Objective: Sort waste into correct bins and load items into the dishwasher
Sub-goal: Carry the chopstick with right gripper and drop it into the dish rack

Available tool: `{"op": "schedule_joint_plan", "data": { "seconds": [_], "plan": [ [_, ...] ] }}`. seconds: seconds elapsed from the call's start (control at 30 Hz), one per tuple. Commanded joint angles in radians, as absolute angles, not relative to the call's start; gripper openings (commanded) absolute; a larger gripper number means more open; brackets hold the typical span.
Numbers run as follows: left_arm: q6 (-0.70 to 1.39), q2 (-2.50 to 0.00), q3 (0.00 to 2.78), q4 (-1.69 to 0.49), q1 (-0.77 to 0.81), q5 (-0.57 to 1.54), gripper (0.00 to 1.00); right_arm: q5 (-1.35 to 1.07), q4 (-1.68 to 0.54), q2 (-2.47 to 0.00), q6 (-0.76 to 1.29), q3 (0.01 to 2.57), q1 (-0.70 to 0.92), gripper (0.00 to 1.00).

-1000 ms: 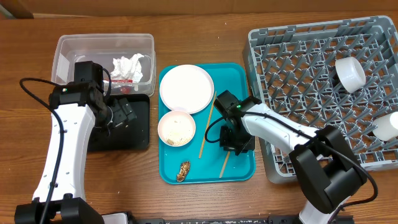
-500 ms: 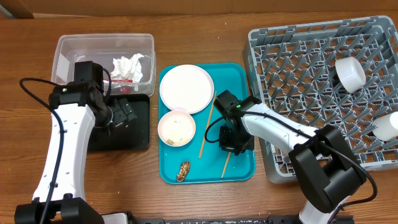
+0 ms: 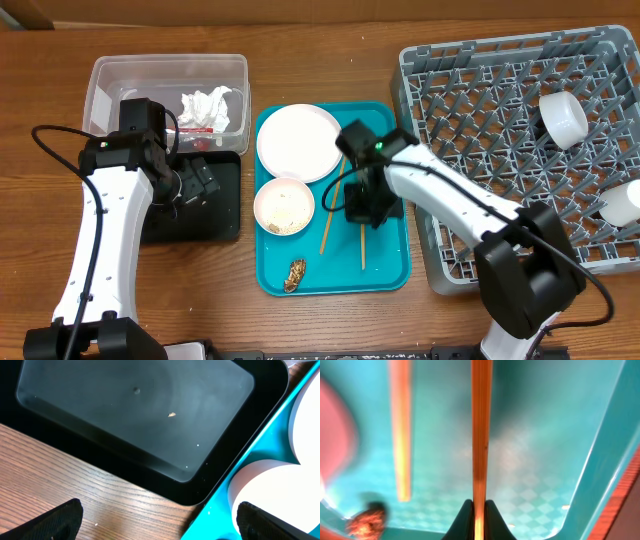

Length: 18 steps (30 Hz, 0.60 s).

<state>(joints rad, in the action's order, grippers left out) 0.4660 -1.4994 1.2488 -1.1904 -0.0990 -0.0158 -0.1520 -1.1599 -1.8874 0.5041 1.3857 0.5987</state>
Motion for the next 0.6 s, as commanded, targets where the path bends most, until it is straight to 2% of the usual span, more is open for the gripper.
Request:
{"op": "schedule_joint_plan", "data": {
  "seconds": [0.0,0.27,0.57],
  "plan": [
    [0.479,-1.483,1.259,-1.192,-0.102,-0.008,1.00,-0.093,-1.231,-1.798,0.387,1.523,0.551,0.04],
    [0.479,-1.483,1.259,-1.192,-0.102,-0.008,1.00,0.091,-1.365,-1.741,0.199,1.618,0.401,0.04],
    [0.479,-1.483,1.259,-1.192,-0.102,-0.008,1.00,0.084,-1.393,-1.743,0.021,1.561,0.252,0.04]
  ]
}}
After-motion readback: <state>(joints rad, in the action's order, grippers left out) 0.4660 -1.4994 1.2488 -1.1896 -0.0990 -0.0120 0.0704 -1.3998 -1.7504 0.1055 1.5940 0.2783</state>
